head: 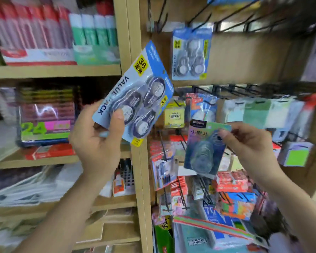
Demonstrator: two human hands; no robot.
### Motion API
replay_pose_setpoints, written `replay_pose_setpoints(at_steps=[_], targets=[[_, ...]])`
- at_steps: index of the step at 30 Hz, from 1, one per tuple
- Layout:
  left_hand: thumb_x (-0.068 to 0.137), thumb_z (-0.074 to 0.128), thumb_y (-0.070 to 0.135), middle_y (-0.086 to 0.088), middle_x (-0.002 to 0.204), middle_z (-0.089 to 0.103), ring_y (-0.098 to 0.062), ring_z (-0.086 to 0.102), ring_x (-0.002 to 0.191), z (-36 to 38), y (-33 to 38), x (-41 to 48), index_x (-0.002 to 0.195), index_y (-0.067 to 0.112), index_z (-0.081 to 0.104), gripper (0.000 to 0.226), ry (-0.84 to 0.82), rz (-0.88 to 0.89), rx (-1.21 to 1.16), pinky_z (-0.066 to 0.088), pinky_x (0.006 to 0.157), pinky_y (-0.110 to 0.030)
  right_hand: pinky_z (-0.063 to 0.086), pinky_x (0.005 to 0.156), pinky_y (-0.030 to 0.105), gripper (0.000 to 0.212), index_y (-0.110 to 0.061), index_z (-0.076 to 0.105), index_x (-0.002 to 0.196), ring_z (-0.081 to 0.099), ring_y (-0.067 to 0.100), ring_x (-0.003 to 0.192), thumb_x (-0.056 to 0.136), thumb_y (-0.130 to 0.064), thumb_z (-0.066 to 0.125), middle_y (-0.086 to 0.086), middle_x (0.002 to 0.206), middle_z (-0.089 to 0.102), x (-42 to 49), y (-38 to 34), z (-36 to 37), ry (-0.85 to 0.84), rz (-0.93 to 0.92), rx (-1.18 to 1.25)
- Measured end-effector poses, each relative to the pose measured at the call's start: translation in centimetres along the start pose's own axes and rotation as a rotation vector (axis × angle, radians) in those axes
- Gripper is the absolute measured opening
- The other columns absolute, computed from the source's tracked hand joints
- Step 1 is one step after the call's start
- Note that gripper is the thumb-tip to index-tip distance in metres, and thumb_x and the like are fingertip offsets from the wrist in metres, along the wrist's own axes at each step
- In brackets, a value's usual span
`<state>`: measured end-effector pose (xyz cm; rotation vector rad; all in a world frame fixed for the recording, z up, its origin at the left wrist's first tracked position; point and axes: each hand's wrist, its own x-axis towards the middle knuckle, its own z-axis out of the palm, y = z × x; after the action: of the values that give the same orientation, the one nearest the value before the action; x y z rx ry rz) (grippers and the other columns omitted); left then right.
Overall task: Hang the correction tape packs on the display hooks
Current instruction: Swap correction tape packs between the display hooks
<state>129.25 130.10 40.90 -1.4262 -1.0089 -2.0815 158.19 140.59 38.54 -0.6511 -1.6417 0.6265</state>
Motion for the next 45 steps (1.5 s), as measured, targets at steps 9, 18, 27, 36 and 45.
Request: replay_pose_setpoints(at_steps=[9,18,27,36,45], targets=[[0.092,0.073,0.021,-0.001,0.066,0.056,-0.009,0.044,0.064,6.5,-0.4,9.9,0.084,0.002,0.074,0.021,0.081,0.314,0.213,0.035,0.062,-0.020,0.047,0.060,0.037,0.014,-0.021,0.071,0.083,0.053,0.007,0.062,0.093,-0.012,0.068,0.000,0.068,0.067,9.6,-6.5,0.5,0.128,-0.216,0.001],[0.093,0.070,0.033,-0.006,0.070,0.062,-0.022,0.054,0.061,12.0,-3.9,13.7,0.073,0.006,0.071,0.034,0.267,0.367,0.393,0.035,0.053,-0.030,0.040,0.055,0.026,0.016,-0.004,0.069,0.079,0.048,0.016,0.064,0.091,-0.016,0.066,0.025,0.071,0.059,18.7,-9.3,3.2,0.139,-0.247,0.012],[0.092,0.073,0.030,-0.005,0.076,0.068,-0.022,0.057,0.068,13.1,-5.6,12.8,0.095,0.008,0.079,0.022,0.256,0.422,0.476,0.042,0.060,-0.029,0.043,0.058,0.029,0.010,-0.009,0.072,0.084,0.050,0.007,0.061,0.092,-0.011,0.065,0.013,0.071,0.066,23.8,-10.0,7.0,0.114,-0.346,-0.071],[0.091,0.073,0.026,-0.003,0.079,0.071,-0.017,0.061,0.070,13.0,-5.7,12.0,0.098,0.007,0.079,0.022,0.256,0.473,0.492,0.040,0.070,-0.018,0.052,0.067,0.048,0.014,-0.007,0.069,0.083,0.059,0.031,0.073,0.090,-0.017,0.063,0.015,0.074,0.066,25.8,-9.5,9.3,0.155,-0.350,-0.164],[0.090,0.073,0.024,-0.004,0.081,0.071,-0.021,0.062,0.070,12.8,-5.5,11.7,0.098,0.008,0.079,0.020,0.268,0.453,0.478,0.045,0.067,-0.024,0.052,0.056,0.024,0.010,-0.017,0.069,0.089,0.064,0.007,0.070,0.094,-0.016,0.060,-0.004,0.076,0.068,26.0,-9.6,9.0,0.163,-0.272,-0.044]])
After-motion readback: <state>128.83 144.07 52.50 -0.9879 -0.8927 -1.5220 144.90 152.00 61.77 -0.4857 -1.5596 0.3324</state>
